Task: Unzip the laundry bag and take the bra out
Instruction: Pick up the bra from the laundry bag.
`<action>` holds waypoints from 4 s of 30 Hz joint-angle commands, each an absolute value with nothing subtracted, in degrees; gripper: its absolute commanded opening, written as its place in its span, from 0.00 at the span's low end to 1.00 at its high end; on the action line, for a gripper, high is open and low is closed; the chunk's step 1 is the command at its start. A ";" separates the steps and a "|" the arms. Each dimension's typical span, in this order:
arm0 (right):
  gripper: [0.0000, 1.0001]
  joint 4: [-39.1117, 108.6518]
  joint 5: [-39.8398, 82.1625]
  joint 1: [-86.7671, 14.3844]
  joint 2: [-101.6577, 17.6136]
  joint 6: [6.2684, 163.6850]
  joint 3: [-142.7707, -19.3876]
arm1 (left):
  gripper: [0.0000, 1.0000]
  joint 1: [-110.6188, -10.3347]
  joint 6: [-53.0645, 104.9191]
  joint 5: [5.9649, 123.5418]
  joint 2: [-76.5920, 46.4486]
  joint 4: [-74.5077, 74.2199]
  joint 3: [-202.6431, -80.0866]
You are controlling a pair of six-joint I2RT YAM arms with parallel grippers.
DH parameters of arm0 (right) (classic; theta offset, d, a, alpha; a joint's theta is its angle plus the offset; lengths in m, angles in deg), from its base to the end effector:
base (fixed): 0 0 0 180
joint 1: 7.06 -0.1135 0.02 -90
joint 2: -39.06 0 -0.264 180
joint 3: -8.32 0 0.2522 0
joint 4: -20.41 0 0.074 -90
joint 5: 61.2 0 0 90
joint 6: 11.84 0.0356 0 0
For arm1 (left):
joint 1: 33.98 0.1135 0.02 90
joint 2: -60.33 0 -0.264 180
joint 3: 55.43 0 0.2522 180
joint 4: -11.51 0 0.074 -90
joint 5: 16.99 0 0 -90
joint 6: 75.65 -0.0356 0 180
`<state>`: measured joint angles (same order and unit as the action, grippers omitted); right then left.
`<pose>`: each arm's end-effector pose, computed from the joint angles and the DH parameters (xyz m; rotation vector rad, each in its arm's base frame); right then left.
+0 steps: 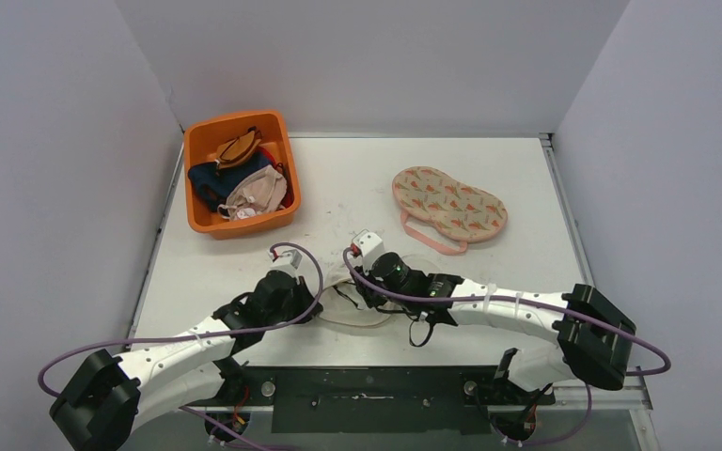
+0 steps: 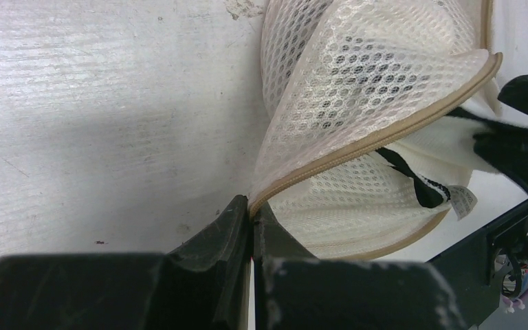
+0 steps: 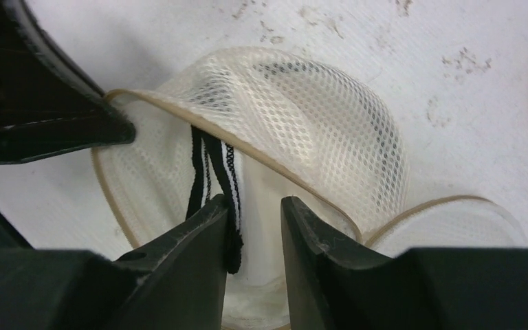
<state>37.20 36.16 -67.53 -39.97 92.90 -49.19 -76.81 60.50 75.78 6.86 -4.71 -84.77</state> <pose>0.1470 0.2502 0.2124 -0.8253 2.1411 0.5611 0.1306 -0.1187 0.1516 -0.0960 2.3891 -0.7338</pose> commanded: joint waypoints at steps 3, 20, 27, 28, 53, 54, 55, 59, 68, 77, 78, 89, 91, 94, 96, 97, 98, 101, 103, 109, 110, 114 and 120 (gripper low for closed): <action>0.46 32.80 27.01 -69.59 -37.28 90.08 -49.96 | 0.00 -77.13 60.50 75.89 7.03 -3.04 -85.27; 0.39 40.21 36.32 -73.29 -49.62 87.21 -57.70 | 0.00 -77.13 60.80 75.56 8.80 -3.53 -85.68; 0.39 41.89 38.12 -73.50 -53.31 88.06 -58.88 | 0.00 -77.13 61.05 75.74 10.12 -3.73 -85.37; 0.38 41.86 38.55 -73.51 -53.51 88.23 -58.76 | 0.00 -77.13 61.03 75.78 10.15 -3.81 -85.43; 0.05 35.72 24.51 -65.76 -34.21 94.47 -48.98 | 0.00 -76.25 58.51 77.95 6.50 -7.58 -92.21; 0.05 35.19 23.40 -64.97 -33.41 94.68 -48.27 | 0.00 -76.14 58.35 78.00 6.23 -7.54 -92.48; 0.05 34.97 22.79 -64.61 -32.85 94.54 -47.84 | 0.00 -76.02 58.23 78.01 5.92 -7.53 -92.87; 0.05 33.06 19.39 -63.86 -31.16 94.78 -45.98 | 0.00 -75.22 57.50 77.44 4.72 -7.27 -94.99; 0.16 30.30 17.36 -60.59 -28.81 97.76 -43.31 | 0.00 -74.14 57.10 76.02 2.85 -6.59 -95.58; 0.28 28.90 16.50 -60.59 -34.19 98.23 -43.21 | 0.00 -74.31 58.71 73.62 2.37 -3.69 -92.96; 0.30 28.92 16.37 -60.59 -34.50 98.06 -43.30 | 0.00 -74.32 58.85 73.55 2.50 -3.53 -92.55; 0.49 30.32 16.90 -62.23 -38.98 97.13 -46.25 | 0.00 -74.40 59.24 73.72 3.45 -3.29 -90.75; 0.48 30.79 17.90 -62.95 -39.87 96.86 -46.76 | 0.00 -74.41 59.41 73.61 3.55 -3.09 -90.45; 0.47 31.05 19.02 -64.01 -40.58 96.70 -47.26 | 0.00 -74.40 59.77 73.54 3.85 -3.04 -89.90; 0.50 30.27 19.57 -64.27 -39.60 97.08 -46.88 | 0.00 -74.41 59.88 73.50 4.17 -3.04 -89.49; 0.53 29.67 19.73 -64.35 -38.61 97.26 -46.44 | 0.00 -74.41 59.95 73.57 4.31 -3.04 -89.31; 0.56 29.41 20.03 -64.43 -37.57 97.40 -46.04 | 0.00 -74.41 59.98 73.62 4.54 -3.04 -89.18; 0.58 29.72 21.13 -65.03 -34.73 96.82 -46.17 | 0.00 -74.41 60.07 73.72 4.85 -3.04 -88.82; 0.58 31.48 23.08 -66.43 -34.06 95.16 -47.38 | 0.00 -74.41 60.11 73.72 4.87 -3.04 -88.80; 0.54 39.31 28.63 -70.60 -38.56 90.93 -52.12 | 0.00 -74.49 60.29 73.55 4.61 -3.04 -88.88; 0.53 39.57 30.14 -70.73 -39.14 91.02 -52.26 | 0.00 -74.49 60.34 73.54 4.60 -3.04 -88.88; 0.47 39.75 31.06 -70.87 -41.15 91.58 -52.91 | 0.00 -74.58 60.56 73.54 4.70 -3.04 -88.63; 0.43 40.41 30.75 -71.04 -43.88 91.79 -53.95 | 0.00 -74.58 60.57 73.71 5.12 -3.04 -88.62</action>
